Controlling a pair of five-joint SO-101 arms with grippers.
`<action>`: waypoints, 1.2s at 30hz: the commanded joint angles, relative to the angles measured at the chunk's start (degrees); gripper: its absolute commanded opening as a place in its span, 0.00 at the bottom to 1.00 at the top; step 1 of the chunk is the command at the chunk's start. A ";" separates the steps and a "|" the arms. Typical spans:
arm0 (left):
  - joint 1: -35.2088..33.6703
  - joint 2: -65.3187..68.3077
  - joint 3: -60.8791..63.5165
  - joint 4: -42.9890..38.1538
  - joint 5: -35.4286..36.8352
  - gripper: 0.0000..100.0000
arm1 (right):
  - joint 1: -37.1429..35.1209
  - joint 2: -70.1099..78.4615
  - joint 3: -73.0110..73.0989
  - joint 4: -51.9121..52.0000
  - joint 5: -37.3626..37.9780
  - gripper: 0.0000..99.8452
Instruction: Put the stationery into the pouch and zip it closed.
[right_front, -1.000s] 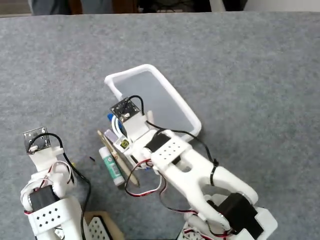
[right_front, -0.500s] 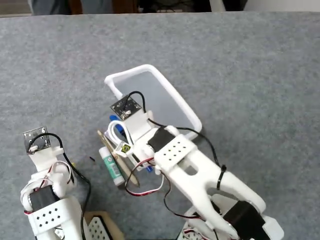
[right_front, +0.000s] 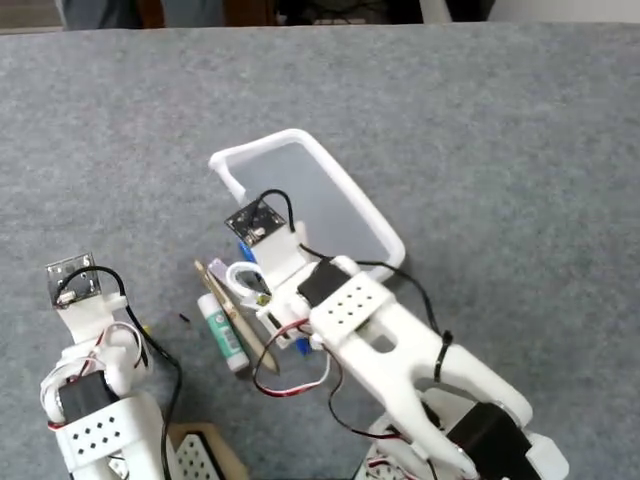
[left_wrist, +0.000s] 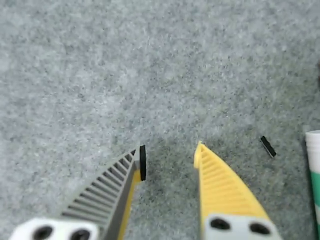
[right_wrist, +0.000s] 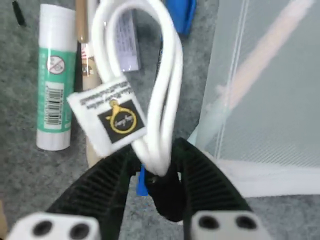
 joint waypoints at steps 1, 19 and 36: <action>-0.22 -0.18 -0.31 -1.05 -0.35 0.19 | 0.44 -1.89 0.75 -2.55 0.26 0.08; -0.22 -0.18 -0.31 -1.05 -0.35 0.18 | 0.62 -2.24 2.07 -4.57 -0.09 0.02; 8.92 -0.18 -7.16 0.26 -0.26 0.18 | 4.66 -2.33 -12.35 7.03 -0.18 0.01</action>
